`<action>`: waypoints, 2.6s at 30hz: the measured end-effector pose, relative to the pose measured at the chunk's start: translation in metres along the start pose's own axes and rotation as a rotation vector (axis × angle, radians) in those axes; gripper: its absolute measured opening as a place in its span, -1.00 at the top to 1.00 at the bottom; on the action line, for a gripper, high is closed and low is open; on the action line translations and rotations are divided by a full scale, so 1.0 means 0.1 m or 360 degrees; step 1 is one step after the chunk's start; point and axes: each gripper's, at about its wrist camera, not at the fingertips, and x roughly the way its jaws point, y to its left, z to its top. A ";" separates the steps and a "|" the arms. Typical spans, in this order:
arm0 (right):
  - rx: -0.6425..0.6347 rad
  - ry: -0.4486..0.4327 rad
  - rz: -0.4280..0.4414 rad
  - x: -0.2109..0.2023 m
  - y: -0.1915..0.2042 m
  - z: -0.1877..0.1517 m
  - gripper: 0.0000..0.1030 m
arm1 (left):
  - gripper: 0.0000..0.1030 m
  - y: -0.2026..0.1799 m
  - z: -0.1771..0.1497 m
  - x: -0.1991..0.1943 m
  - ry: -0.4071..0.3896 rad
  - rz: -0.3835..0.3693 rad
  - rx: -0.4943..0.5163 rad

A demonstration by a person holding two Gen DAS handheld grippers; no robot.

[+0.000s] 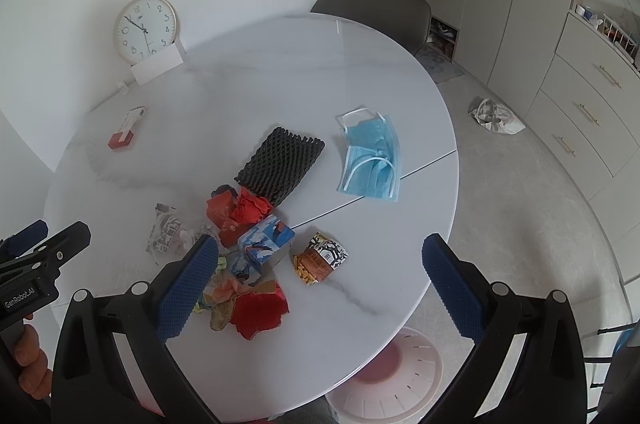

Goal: Collect trash

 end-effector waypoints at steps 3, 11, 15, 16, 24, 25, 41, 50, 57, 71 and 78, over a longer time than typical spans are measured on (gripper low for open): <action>0.0000 0.0002 -0.0002 0.00 0.00 0.00 -0.96 | -0.85 0.00 0.00 0.01 0.0002 -0.0003 0.0003; 0.0005 0.0006 -0.0008 0.02 -0.01 0.00 -0.96 | -0.85 0.00 0.00 0.00 0.0005 -0.0012 0.0006; 0.0006 0.0008 -0.0008 0.02 -0.02 -0.01 -0.96 | -0.85 -0.01 0.01 0.00 0.0010 -0.0011 0.0012; 0.0006 0.0008 -0.0009 0.02 -0.02 -0.01 -0.96 | -0.85 -0.01 0.01 0.00 0.0010 -0.0011 0.0012; 0.0007 0.0009 -0.0007 0.02 -0.02 -0.01 -0.96 | -0.85 -0.01 0.01 0.01 0.0010 -0.0010 0.0015; 0.0006 0.0010 -0.0008 0.02 -0.02 -0.01 -0.96 | -0.85 -0.02 0.01 0.01 0.0010 -0.0010 0.0017; 0.0008 0.0012 -0.0006 0.03 -0.04 0.00 -0.96 | -0.85 -0.02 0.01 0.02 0.0011 -0.0006 0.0023; 0.0017 0.0032 -0.0002 0.10 -0.05 -0.01 -0.96 | -0.85 -0.03 0.02 0.04 0.0022 -0.0008 0.0033; 0.0017 0.0067 -0.0009 0.33 -0.16 0.10 -0.96 | -0.85 -0.07 0.18 0.22 0.0063 -0.0034 0.0132; 0.0241 0.0246 -0.0024 1.91 -0.98 0.62 -0.83 | -0.85 -0.52 0.96 0.99 0.0127 -0.0287 0.0674; 0.0380 0.0362 -0.0095 2.38 -1.11 0.68 -0.50 | -0.85 -0.80 1.30 1.85 0.0304 -0.0446 0.0920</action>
